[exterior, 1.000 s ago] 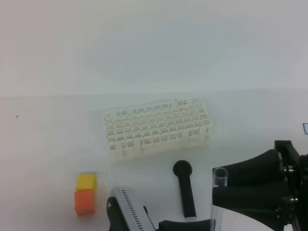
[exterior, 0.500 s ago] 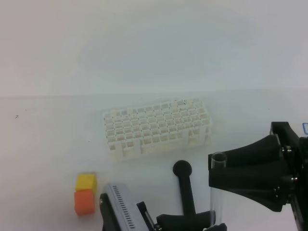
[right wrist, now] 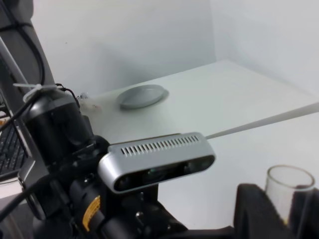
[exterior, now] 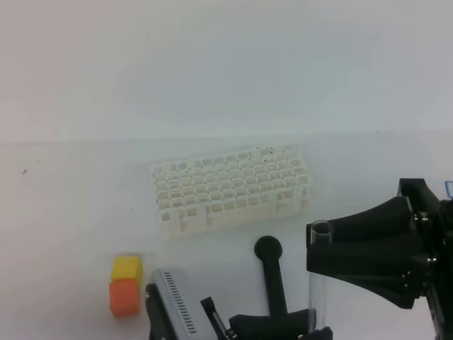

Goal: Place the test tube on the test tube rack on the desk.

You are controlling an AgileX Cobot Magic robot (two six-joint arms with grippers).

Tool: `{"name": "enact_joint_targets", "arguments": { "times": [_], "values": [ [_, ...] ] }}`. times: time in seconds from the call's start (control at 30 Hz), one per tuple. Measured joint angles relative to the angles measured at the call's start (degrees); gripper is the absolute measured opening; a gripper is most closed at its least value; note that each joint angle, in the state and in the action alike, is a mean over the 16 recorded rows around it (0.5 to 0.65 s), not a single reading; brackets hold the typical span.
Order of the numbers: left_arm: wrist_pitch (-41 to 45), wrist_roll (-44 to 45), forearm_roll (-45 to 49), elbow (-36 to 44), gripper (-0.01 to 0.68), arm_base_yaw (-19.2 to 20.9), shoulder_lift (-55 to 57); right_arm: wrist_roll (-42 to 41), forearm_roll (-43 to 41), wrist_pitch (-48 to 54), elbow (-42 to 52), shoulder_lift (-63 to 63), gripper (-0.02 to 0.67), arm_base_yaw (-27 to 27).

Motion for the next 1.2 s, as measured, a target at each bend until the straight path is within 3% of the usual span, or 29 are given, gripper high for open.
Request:
{"name": "enact_joint_targets", "arguments": {
  "times": [0.27,0.5,0.87,0.97,1.07,1.2],
  "values": [
    [-0.1,-1.8,-0.5,0.0,0.014,0.0,0.0,0.7,0.5,-0.5,0.0,0.1,0.128,0.0],
    [-0.2,-6.1,-0.3,0.0,0.062,-0.1,0.0,1.7,0.9,-0.8,0.0,0.3,0.128,0.0],
    [-0.5,-16.5,-1.6,0.0,0.327,0.0,0.0,0.8,1.0,-1.4,-0.1,0.6,0.127,0.0],
    [-0.6,-18.1,-2.0,0.0,0.372,0.0,0.0,-0.1,0.8,-2.3,-0.1,0.5,0.127,0.0],
    [-0.6,-18.6,-2.2,0.0,0.358,0.0,-0.1,-1.1,0.6,-4.3,-0.1,0.3,0.127,0.0],
    [-0.7,-18.2,-3.4,0.0,0.275,0.1,-0.1,-1.9,0.3,-9.0,-0.1,0.0,0.127,0.0]
  ]
}}
